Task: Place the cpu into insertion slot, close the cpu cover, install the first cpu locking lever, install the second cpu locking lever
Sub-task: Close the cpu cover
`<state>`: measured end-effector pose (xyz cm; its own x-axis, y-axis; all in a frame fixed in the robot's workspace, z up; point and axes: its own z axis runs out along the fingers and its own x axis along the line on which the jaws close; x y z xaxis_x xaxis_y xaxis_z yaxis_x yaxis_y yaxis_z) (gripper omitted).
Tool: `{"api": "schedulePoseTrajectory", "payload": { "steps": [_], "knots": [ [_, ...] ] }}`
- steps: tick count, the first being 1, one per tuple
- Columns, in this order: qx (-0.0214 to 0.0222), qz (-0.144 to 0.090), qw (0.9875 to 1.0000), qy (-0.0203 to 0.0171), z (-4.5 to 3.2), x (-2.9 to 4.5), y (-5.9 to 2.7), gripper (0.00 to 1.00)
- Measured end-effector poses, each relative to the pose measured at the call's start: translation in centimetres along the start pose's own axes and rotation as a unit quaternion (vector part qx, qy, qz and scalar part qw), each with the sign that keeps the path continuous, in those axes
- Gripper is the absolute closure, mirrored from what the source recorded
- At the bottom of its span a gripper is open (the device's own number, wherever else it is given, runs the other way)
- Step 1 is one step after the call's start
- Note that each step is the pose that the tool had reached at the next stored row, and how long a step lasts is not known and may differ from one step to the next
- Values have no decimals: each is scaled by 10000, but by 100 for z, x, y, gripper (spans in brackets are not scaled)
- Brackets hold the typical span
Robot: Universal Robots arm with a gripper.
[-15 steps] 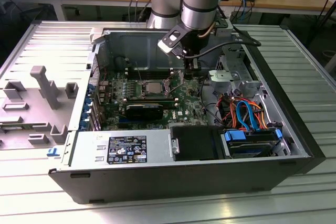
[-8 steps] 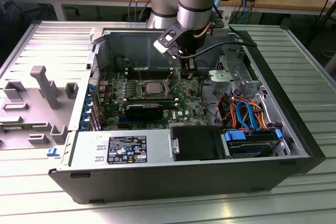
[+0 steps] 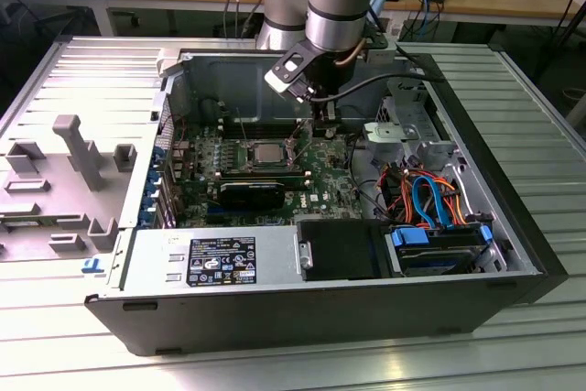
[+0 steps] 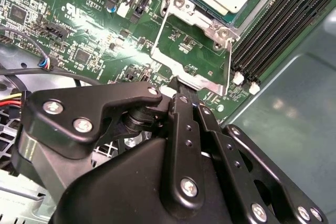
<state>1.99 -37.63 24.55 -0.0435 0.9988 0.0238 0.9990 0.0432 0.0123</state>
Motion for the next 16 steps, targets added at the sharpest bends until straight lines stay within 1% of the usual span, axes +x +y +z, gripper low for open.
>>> {"api": "schedulePoseTrajectory", "payload": {
  "steps": [2, 5, 16],
  "knots": [
    [0, 0, 10000, 0, 0, 0, -10, 89],
    [0, 0, 10000, 0, 1, 2, -59, 89],
    [0, -1, 10000, 0, 2, 4, -112, 89]
  ]
}}
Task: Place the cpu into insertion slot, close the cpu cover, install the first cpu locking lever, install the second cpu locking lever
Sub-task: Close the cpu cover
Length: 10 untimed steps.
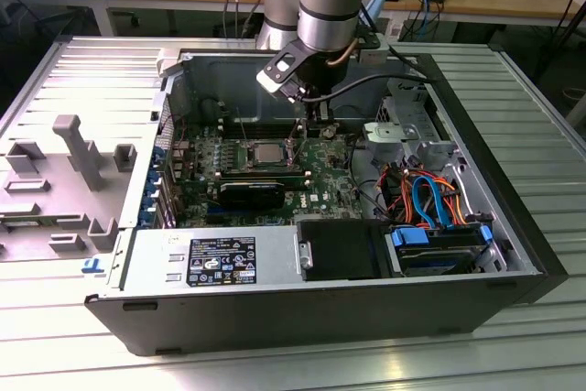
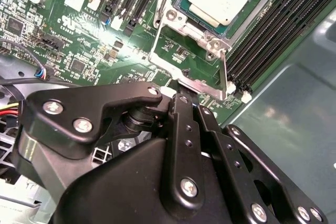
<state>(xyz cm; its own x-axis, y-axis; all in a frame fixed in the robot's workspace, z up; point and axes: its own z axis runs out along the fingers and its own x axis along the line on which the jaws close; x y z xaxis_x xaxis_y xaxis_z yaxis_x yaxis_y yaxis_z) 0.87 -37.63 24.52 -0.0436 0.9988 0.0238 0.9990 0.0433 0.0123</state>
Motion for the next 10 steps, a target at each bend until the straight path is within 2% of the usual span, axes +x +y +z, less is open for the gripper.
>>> {"api": "schedulePoseTrajectory", "payload": {
  "steps": [10],
  "knots": [
    [3, 1, 10000, 0, 1, 0, -69, 89]
  ]
}}
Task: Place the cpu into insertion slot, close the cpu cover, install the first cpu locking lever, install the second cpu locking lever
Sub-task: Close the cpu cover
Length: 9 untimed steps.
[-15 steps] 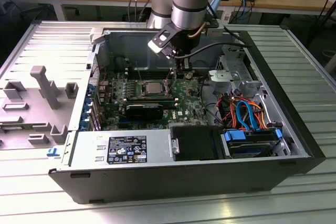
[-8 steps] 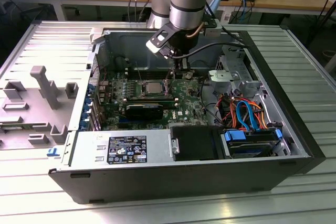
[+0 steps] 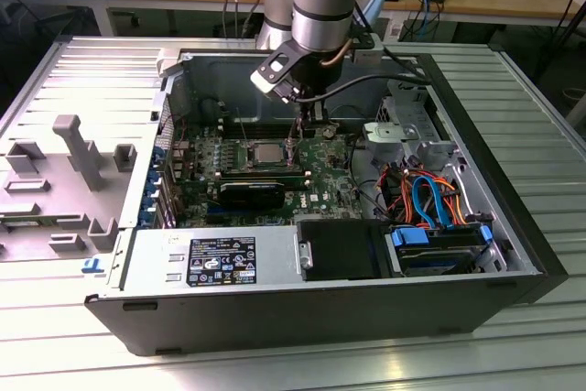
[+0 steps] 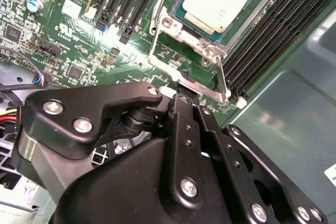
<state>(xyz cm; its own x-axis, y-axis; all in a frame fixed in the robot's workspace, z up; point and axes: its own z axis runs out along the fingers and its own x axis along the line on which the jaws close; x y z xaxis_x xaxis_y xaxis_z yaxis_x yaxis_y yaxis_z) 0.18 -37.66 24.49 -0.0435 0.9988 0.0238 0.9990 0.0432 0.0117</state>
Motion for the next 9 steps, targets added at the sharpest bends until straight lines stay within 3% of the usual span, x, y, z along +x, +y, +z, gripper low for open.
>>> {"api": "schedulePoseTrajectory", "payload": {
  "steps": [9],
  "knots": [
    [0, 0, 10000, 0, 1, 1, -19, 89]
  ]
}}
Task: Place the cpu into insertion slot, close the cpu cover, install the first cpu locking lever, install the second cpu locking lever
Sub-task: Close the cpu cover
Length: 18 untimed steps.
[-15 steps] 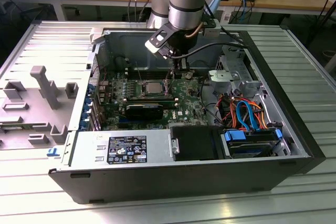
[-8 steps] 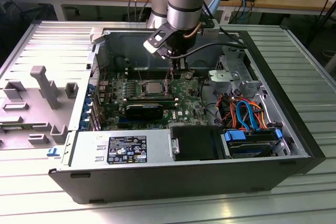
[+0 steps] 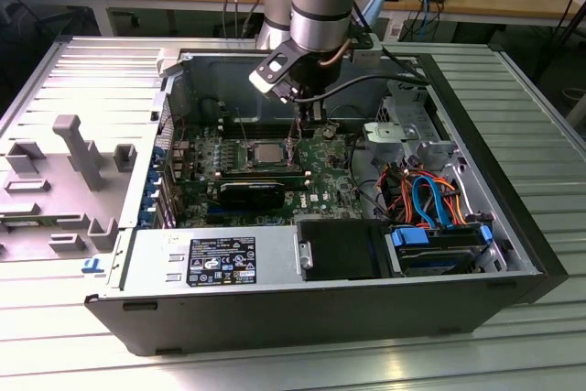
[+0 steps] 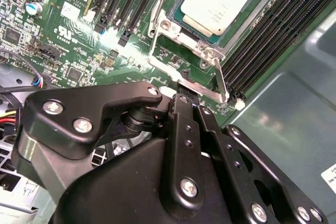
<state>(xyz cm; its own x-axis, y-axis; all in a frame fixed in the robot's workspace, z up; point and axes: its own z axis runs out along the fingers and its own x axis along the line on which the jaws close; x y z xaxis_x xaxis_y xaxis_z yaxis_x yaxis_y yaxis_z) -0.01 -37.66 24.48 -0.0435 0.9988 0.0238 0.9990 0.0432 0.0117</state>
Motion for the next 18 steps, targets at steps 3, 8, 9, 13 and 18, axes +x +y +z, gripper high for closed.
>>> {"api": "schedulePoseTrajectory", "payload": {
  "steps": [3, 8, 9, 13, 18],
  "knots": [
    [0, 0, 10000, 0, 1, 0, -4, 89],
    [0, 0, 10000, 0, 1, 1, -13, 89],
    [0, 0, 10000, 0, 2, 1, -16, 89],
    [0, 0, 10000, 0, 2, 1, -27, 89],
    [0, 0, 10000, 0, 3, 2, -36, 89]
  ]
}}
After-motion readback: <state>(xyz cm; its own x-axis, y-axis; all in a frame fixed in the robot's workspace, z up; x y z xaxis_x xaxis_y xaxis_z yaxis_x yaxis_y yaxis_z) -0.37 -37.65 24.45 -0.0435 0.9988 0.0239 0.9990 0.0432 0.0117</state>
